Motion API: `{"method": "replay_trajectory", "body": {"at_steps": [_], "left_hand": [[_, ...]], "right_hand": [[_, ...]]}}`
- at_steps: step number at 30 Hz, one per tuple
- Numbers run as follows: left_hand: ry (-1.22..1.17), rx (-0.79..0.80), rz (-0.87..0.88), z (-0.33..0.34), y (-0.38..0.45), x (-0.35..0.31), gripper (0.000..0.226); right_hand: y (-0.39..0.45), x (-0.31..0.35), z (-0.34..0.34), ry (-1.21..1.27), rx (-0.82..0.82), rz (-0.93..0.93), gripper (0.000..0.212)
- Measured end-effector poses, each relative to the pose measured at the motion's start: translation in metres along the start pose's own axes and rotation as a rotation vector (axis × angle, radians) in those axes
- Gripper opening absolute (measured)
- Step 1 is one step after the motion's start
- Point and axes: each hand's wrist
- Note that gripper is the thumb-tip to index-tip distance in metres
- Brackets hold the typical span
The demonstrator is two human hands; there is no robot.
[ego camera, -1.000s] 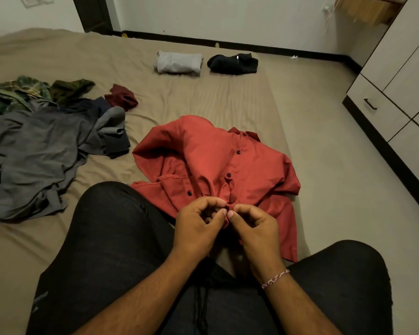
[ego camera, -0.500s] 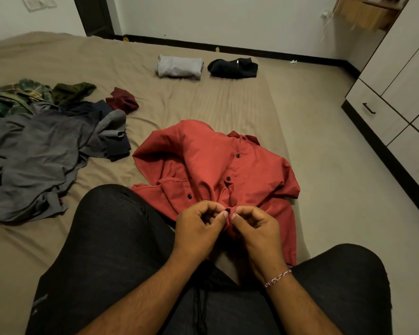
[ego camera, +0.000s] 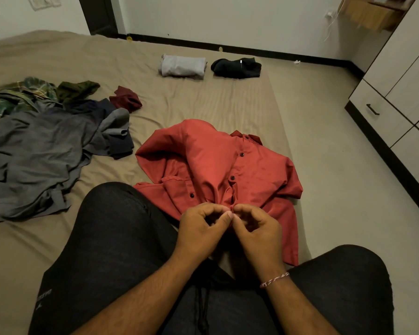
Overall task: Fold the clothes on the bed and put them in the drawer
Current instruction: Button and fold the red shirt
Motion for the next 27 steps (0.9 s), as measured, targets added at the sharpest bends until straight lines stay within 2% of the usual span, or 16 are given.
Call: {"method": "replay_trajectory", "body": {"at_steps": [3,5,9,12,14,17,19,23,26,27], "left_hand": [[-0.036,0.027,-0.057,0.001,0.002,0.004,0.017],[-0.039,0.039,-0.097,-0.001,0.006,0.009,0.017],[-0.07,0.079,-0.139,-0.001,0.008,0.012,0.011],[-0.105,0.132,-0.152,0.0,0.009,0.011,0.017],[-0.137,0.157,-0.171,0.001,0.009,0.011,0.019],[-0.238,0.226,-0.201,-0.001,0.01,0.007,0.02],[-0.193,0.274,-0.149,-0.004,0.011,0.004,0.02],[0.047,0.282,0.014,-0.009,0.013,0.001,0.016],[0.213,0.34,0.153,-0.014,0.014,-0.006,0.005],[0.351,0.355,0.233,-0.018,0.015,-0.007,0.017]], "right_hand": [[-0.001,-0.002,0.001,-0.175,0.006,-0.145,0.025],[-0.002,-0.003,0.003,-0.201,0.023,-0.151,0.025],[0.002,-0.004,0.004,0.129,0.042,0.142,0.019],[0.006,-0.004,0.0,0.39,0.069,0.324,0.013],[0.007,-0.004,-0.002,0.377,0.113,0.304,0.013],[0.007,-0.003,-0.005,0.179,0.202,0.126,0.018],[0.008,-0.002,-0.007,0.131,0.217,0.052,0.021],[0.008,-0.006,-0.01,0.039,0.201,-0.005,0.015],[0.009,-0.01,-0.011,-0.098,0.158,-0.026,0.013],[0.01,-0.012,-0.011,-0.124,0.135,-0.025,0.015]]}}
Point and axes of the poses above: each hand's wrist, its own y-axis towards the middle knuckle, its own z-axis out of the palm, x = y × z, and after that the axes turned 7 degrees about -z, right-handed
